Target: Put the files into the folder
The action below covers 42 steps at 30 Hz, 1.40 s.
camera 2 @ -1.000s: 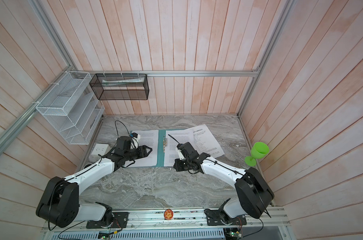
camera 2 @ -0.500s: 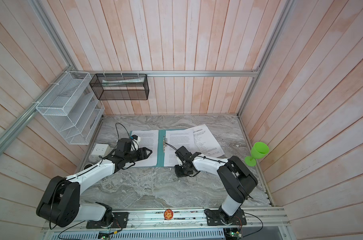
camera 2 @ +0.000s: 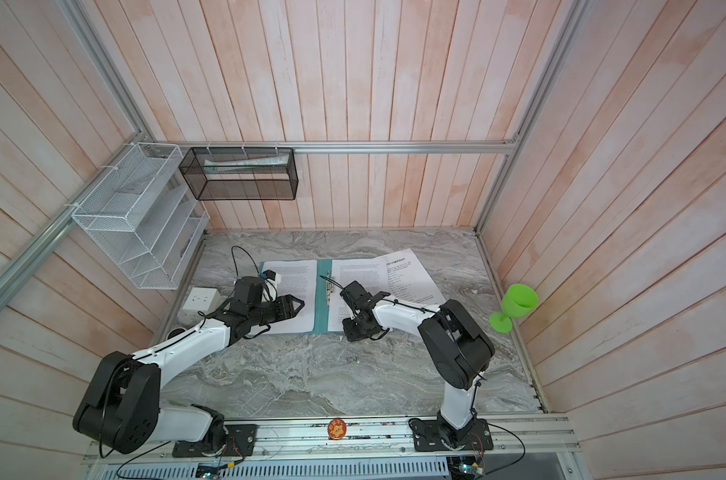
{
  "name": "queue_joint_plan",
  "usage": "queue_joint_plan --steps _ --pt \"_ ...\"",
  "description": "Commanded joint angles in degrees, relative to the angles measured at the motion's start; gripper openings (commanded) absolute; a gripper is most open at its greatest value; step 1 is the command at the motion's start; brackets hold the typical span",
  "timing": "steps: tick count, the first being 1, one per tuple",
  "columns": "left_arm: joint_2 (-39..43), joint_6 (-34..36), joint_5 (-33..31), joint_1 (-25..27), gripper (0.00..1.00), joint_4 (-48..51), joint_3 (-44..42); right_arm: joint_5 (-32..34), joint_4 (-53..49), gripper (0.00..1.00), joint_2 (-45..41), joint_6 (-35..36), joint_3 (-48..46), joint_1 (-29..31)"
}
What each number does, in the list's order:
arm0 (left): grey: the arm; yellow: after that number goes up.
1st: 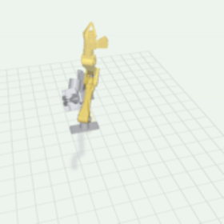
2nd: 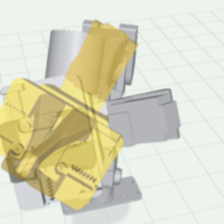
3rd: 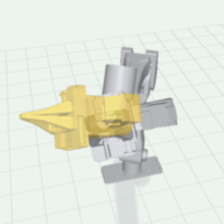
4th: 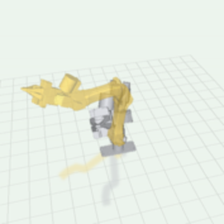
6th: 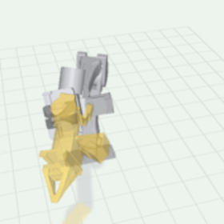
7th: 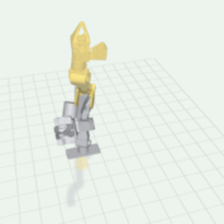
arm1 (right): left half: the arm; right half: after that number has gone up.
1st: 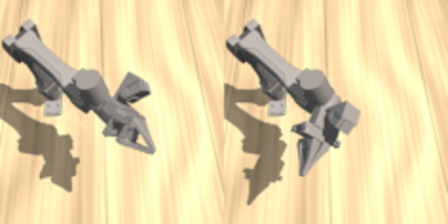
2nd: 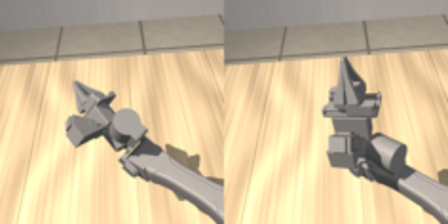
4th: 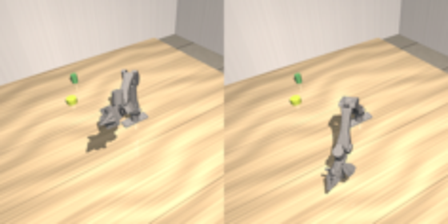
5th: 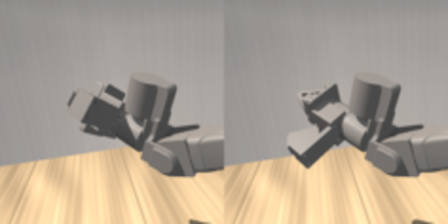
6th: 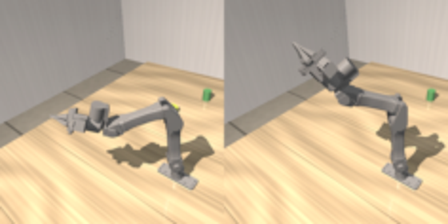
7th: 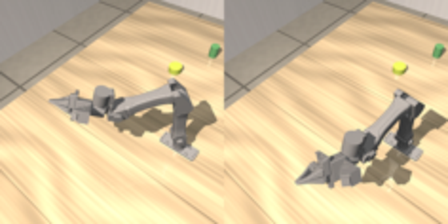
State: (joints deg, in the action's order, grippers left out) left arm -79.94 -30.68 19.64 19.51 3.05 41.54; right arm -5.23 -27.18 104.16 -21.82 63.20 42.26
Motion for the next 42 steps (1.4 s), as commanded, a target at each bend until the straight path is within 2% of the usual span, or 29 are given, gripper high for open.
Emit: queue_joint_plan --steps 1,4,9,12,15,17,20,24,31,39,42 --pt "-0.23 -0.17 0.19 0.09 0.64 -0.19 -0.83 4.09 -2.64 0.19 2.12 1.96 1.1 -0.07" --pt "-0.04 -0.17 0.16 0.09 0.64 0.07 -0.73 4.14 -3.51 0.19 1.75 2.05 1.84 -0.07" --pt "0.58 0.51 -0.47 0.09 0.64 0.87 -0.24 3.46 -4.93 0.23 -5.51 2.28 1.99 -0.8" --pt "0.21 1.18 -0.39 0.02 0.64 0.97 0.51 0.94 -4.73 0.34 -9.03 2.86 3.16 -4.68" --pt "-0.72 1.99 -0.39 -0.08 0.64 0.92 1.52 -4.04 -1.17 0.46 -9.27 3.66 3.88 -11.63" --pt "-1.47 2.38 -0.51 -0.25 0.64 0.28 1.9 -7.41 2.68 0.52 -7.31 4.15 5.06 -16.52" --pt "-2.55 2.6 0.05 -0.6 0.64 -0.82 2.46 -10.76 6.38 0.53 -1.74 4.56 9.68 -21.65" --pt "-3.81 2.82 0.71 -0.73 0.64 -1.97 3.16 -12.69 9.54 0.54 5.72 3.72 16.23 -25.61" --pt "-5.71 3.53 1.78 -0.94 0.64 -2.37 3.91 -11.21 7.42 0.55 14.61 4.27 26.13 -27.49" --pt "-7.89 3.3 2.95 -0.96 0.64 -3.05 4.67 -9.03 4.87 0.55 20.52 4.49 32.21 -27.59" --pt "-8.27 3.36 3.05 -0.95 0.64 -3.05 5.03 -6.33 3.9 0.55 21.65 4.28 33.55 -27.5"
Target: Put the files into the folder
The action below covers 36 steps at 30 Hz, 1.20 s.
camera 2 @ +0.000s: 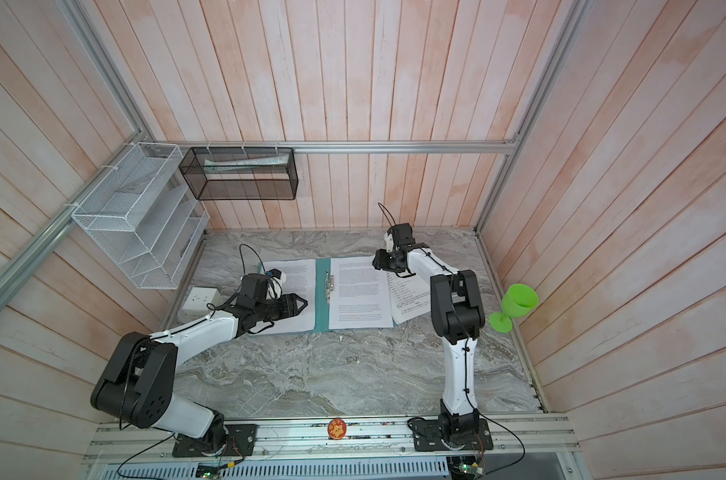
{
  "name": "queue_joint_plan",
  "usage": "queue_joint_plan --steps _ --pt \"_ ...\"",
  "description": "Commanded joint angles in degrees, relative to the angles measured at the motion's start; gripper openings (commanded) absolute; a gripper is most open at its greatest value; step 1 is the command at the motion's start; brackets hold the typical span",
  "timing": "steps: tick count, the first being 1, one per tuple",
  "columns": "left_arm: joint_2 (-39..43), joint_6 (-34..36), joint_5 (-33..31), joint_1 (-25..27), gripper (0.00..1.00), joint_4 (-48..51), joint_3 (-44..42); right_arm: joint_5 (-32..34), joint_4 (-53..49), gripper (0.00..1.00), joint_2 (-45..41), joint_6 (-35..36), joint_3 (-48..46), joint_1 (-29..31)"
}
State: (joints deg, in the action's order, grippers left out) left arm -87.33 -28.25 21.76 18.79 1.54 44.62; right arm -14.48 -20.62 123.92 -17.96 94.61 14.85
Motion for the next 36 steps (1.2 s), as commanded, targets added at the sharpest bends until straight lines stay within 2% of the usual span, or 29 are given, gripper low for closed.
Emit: queue_joint_plan --steps 1,5,16,28,33,36 --pt "-1.12 1.03 0.85 -0.24 0.64 -1.36 2.25 4.26 -3.17 0.55 2.34 0.31 2.65 -0.02" --pt "-1.7 1.21 0.83 -0.22 0.64 -1.29 2.61 6.22 -3.66 0.55 3.16 0.73 3.47 0.48" --pt "-2.96 1.31 0.86 -0.24 0.64 -0.94 3.28 2.22 -3.22 0.55 6.09 0.2 6.71 1.22" --pt "-2.68 1.16 0.33 -0.33 0.64 -0.84 2.39 2.24 -5.44 0.54 8.61 -0.53 11.65 2.49" --pt "-2.17 1.33 0.21 -1.03 0.64 -0.85 1.96 1.89 -4.11 0.56 3.52 0.13 8.61 -0.18" --pt "-1.89 1.77 0.35 -1.21 0.64 -1.09 2.1 1.82 -6.24 0.56 0.78 4.58 7.94 -4.11"
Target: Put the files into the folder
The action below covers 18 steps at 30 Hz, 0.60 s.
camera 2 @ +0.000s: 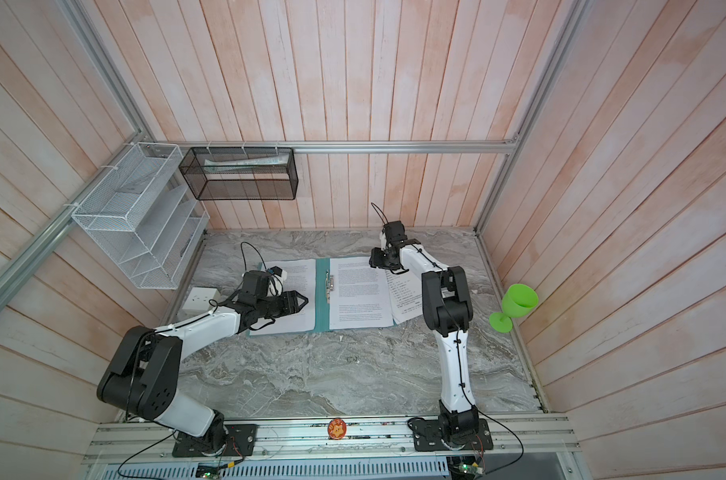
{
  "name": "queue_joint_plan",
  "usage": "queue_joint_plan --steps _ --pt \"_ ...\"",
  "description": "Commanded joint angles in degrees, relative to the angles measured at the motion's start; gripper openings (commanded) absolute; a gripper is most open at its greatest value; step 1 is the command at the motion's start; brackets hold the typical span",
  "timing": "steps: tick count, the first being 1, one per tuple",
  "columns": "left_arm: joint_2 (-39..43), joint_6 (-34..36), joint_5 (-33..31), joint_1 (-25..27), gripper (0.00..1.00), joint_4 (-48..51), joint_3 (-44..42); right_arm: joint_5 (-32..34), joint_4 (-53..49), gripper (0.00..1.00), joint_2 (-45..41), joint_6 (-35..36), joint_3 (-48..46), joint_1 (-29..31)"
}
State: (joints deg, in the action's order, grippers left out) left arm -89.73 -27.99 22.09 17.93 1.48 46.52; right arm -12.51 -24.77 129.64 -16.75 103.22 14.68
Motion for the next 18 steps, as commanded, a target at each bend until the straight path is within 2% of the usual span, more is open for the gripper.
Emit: queue_joint_plan --steps 1,3,7,10,18 --pt "0.52 1.64 0.06 -0.36 0.64 -1.24 0.28 -0.5 -2.89 0.56 -5.63 5.33 -1.07 -5.87" --pt "0.27 1.84 0.32 -0.4 0.64 -1.58 0.33 -2.36 -4.02 0.57 -6.79 8.12 -2.04 -9.93" --pt "-1.11 1.45 1.44 -0.36 0.64 -2.7 0.65 -17.39 -8.1 0.57 -5.77 13.16 -1.51 -19.48" --pt "-2.19 0.97 2.76 -0.36 0.64 -3.41 0.93 -21.94 -11.77 0.55 -4.05 18.15 -1.04 -23.74" --pt "-3.25 0.6 4.31 -0.36 0.64 -3.73 1.54 -25.93 -16.03 0.53 -1.03 24.92 -1.93 -28.29"
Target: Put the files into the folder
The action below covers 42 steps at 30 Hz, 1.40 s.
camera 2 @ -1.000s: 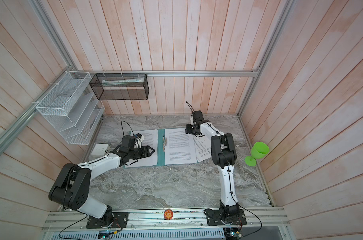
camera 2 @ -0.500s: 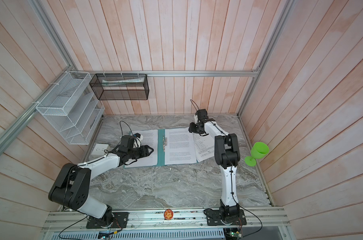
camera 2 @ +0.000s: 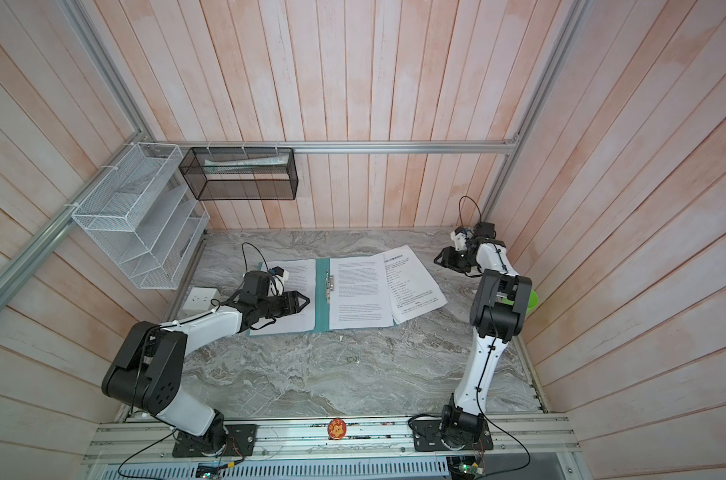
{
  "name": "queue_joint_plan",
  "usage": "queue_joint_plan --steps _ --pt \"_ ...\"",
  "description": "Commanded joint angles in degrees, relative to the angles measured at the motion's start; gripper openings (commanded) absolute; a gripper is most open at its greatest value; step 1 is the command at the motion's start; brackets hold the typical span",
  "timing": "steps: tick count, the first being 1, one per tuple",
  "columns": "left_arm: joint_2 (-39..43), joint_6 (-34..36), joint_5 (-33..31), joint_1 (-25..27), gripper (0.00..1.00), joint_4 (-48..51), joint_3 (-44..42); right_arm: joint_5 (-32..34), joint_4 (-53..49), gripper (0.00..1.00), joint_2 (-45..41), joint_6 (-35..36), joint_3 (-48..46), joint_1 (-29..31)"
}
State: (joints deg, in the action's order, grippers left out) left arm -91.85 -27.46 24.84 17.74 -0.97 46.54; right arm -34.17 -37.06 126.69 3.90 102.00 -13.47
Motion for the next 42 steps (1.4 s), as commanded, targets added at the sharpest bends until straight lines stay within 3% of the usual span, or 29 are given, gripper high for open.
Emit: queue_joint_plan --steps 1,7,16,26,31,34,35,42 --pt "-1.3 -0.04 1.85 -0.06 0.64 -1.29 1.53 -5.19 -3.98 0.53 2.74 4.63 -0.98 -0.84" --pt "-1.23 0.69 0.99 -0.07 0.64 0.01 1.95 -10.02 -3.83 0.51 5.19 6.82 -4.13 -3.44" --pt "-1.58 0.82 0.35 -0.05 0.64 0.32 1.74 -17.57 -8.38 0.49 9.2 11.04 -3.11 -1.88" --pt "-1.82 1.07 -0.05 -0.16 0.64 0.43 1.56 -18.78 -10.74 0.41 12.53 11.93 -1.79 -0.44" --pt "-1.62 0.97 -0.23 -0.16 0.64 0.48 1.6 -20.15 -10.01 0.26 11.88 11.17 -1.97 -0.73" --pt "-1.5 1.04 -0.4 -0.16 0.64 0.85 1.75 -22.4 -9.42 0.03 10.92 10.86 -2.21 -1.41" --pt "-1.44 1.14 -0.41 -0.16 0.64 0.93 1.84 -23.37 -9.12 0.0 10.61 10.74 -2.5 -1.57" --pt "-0.65 1.26 -0.84 -0.17 0.64 1.54 2.28 -27.31 -1.61 0.0 5.04 3.69 -6.15 -4.68"
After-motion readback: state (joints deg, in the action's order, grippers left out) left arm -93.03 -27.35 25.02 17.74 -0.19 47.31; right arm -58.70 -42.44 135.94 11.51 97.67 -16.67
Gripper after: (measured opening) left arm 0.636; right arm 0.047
